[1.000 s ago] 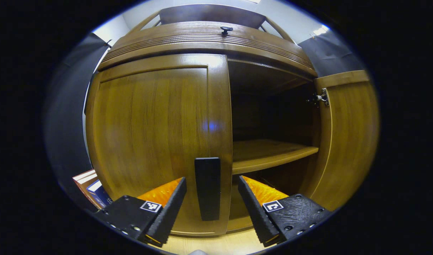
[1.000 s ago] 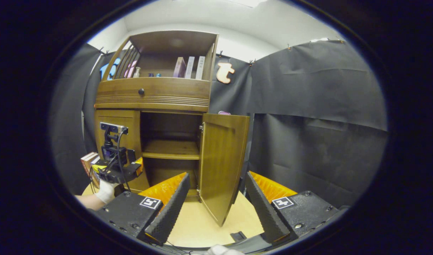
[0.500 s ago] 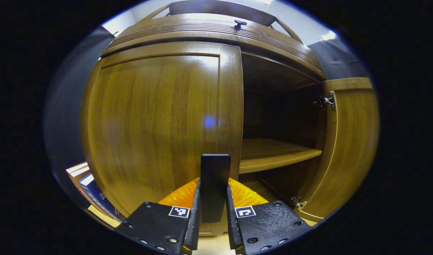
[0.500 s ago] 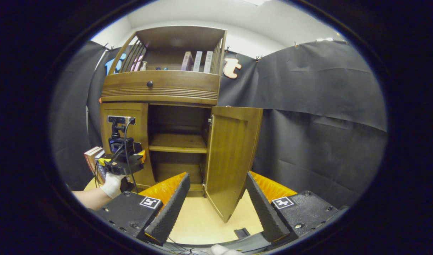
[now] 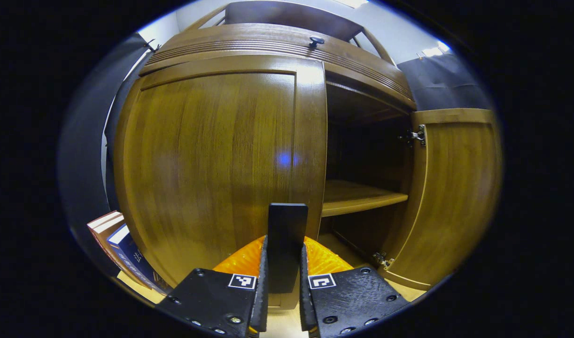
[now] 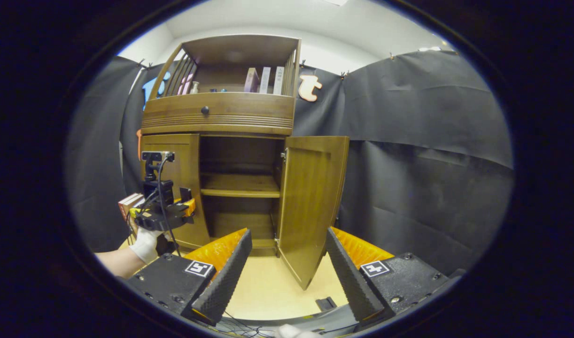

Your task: Open the right door of the double-door shoe cabinet with the right hand, and open the left door with the left hand.

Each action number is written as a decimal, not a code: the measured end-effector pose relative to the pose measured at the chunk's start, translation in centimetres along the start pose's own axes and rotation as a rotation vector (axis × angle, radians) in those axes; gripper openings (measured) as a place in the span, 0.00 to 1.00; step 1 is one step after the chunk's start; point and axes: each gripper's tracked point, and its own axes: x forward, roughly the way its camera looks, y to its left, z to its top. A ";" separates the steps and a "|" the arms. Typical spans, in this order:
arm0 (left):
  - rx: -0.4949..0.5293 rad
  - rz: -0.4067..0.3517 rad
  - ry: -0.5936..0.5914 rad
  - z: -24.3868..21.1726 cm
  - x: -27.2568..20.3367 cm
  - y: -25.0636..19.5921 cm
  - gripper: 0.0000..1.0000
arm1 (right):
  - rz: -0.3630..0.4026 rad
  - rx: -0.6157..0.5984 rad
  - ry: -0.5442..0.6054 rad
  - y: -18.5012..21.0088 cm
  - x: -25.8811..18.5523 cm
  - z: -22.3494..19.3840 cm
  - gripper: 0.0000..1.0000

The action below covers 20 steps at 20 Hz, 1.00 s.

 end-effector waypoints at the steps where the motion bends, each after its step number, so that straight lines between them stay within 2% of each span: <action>1: 0.004 -0.007 -0.001 -0.1 -0.7 0.1 0.26 | 0.004 0.000 -0.001 0.0 -0.2 -0.1 0.99; 7: 0.013 -0.053 -0.018 -0.2 -5.3 0.6 0.26 | 0.048 -0.027 0.001 0.7 -0.6 0.0 0.99; 16: -0.014 -0.024 -0.021 -0.4 -10.5 2.5 0.26 | 0.111 -0.047 -0.018 1.7 -1.1 0.4 0.99; 17: -0.008 -0.022 -0.029 -0.4 -10.8 2.8 0.34 | 0.118 -0.043 -0.019 1.9 -1.0 0.4 0.99; 19: -0.013 -0.018 -0.024 -0.5 -11.9 3.4 0.24 | 0.138 -0.039 -0.019 2.6 -0.9 0.3 0.99; 20: -0.014 -0.015 -0.026 -0.5 -12.4 3.6 0.24 | 0.149 -0.039 -0.021 3.0 -0.8 0.3 0.99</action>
